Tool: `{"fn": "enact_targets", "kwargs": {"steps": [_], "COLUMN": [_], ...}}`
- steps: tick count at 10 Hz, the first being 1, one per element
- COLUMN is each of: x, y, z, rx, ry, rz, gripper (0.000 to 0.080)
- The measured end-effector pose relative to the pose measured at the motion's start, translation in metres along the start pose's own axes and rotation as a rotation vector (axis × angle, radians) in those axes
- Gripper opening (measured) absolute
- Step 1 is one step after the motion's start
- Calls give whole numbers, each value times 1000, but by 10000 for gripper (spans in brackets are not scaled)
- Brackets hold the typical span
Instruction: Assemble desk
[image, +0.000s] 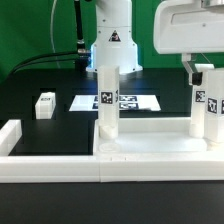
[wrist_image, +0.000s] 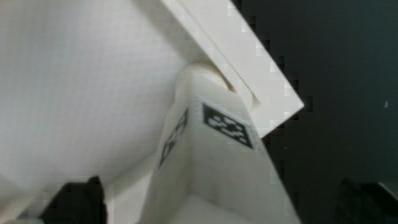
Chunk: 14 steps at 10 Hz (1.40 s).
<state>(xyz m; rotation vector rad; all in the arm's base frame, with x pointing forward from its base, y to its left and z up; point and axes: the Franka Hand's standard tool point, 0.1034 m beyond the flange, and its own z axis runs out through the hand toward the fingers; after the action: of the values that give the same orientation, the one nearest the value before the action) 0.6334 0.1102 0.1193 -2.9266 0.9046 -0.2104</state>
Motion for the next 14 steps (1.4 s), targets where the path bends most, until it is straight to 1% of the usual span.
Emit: {"fn": "enact_targets", "kwargs": {"steps": [1,2,5,8,9,10,11,12,13,14], "x": [1,0,0,-2,-3,-4,-4,-4,-4,-4], "y": [3,2,2,0,-1,-1,-1,-1,-1,-1], "z": [2,2,2,2,3,3,3,3,3,3], "rx": [-3,-4,-10,-10,-9,-8,-7,-8,-8,-8], "ry": [-2,-1,0,-3,-5,-6,-5,-5,-5,-5], "rz": [-105,-149,-426,-648,-712,-716,-716,-714,-714,-714], "gripper": [649,649,649,649,649,649,621,487,314,314]}}
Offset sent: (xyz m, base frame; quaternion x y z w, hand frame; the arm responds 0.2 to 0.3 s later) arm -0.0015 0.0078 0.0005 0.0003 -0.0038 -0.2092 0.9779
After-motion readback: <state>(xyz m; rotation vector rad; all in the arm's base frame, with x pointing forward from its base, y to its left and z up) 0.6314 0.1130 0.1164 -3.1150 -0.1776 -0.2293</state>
